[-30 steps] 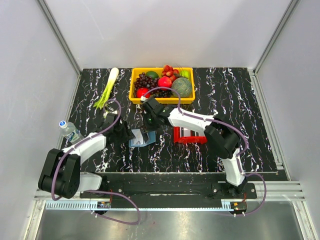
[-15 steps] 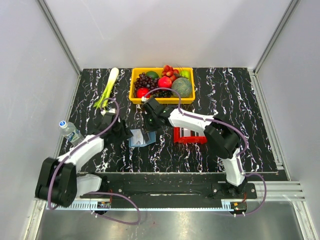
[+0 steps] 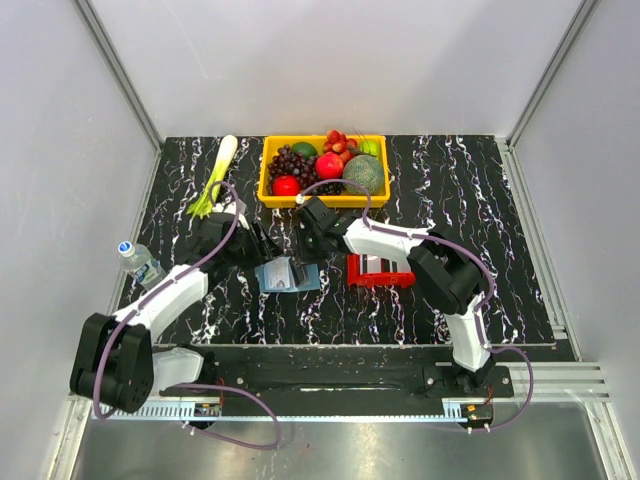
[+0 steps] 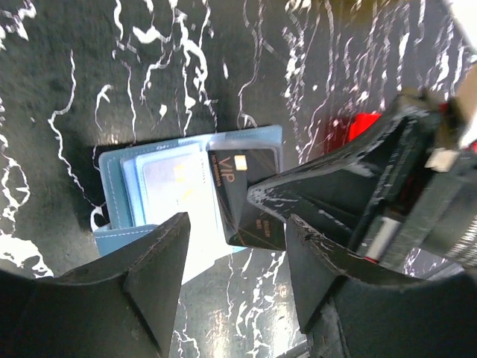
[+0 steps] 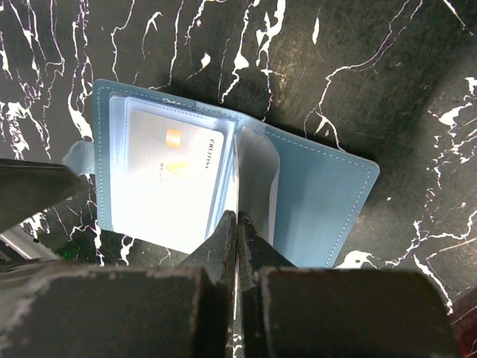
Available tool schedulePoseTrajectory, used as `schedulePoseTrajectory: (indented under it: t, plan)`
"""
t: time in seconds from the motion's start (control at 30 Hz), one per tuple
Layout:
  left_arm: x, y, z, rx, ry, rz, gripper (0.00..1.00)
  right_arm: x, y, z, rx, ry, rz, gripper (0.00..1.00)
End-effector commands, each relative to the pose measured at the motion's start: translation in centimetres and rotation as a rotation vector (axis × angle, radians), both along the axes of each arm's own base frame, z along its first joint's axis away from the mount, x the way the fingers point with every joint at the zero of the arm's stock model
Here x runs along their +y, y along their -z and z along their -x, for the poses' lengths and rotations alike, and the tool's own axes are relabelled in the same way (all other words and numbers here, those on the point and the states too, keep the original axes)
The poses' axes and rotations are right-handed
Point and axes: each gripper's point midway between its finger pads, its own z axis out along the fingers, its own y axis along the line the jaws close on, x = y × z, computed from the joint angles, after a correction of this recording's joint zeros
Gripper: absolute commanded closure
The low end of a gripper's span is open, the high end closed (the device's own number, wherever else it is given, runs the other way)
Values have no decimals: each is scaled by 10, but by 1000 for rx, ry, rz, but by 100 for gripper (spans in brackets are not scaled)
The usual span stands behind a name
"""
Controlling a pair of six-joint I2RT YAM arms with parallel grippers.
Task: Put the credit cards into the card holder
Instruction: Insert the credit card into the card holder.
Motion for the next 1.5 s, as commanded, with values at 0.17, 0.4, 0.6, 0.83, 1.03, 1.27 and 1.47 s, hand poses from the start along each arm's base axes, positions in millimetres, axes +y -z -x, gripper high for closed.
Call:
schedulePoseTrajectory:
  t: [0.17, 0.4, 0.6, 0.83, 1.03, 1.27, 1.47]
  plan:
    - [-14, 19, -5, 46, 7, 20, 42, 8, -35, -9, -45, 13, -101, 100]
    - [-3, 35, 0, 87, -27, -59, 42, 8, -32, -8, -36, 12, -96, 100]
    - [6, 43, 1, 101, -52, -106, 41, 8, -31, -6, -31, 8, -97, 100]
    - [7, 55, 3, 132, -55, -126, 39, 8, -32, -6, -29, 7, -100, 100]
    - [11, 60, 4, 140, -67, -145, 38, 9, -31, -6, -29, 1, -101, 100]
    - [10, 67, 5, 159, -64, -150, 37, 9, -31, -6, -27, -2, -103, 100]
    - [14, 68, 6, 159, -71, -176, 37, 9, -29, -5, -21, -2, -100, 100]
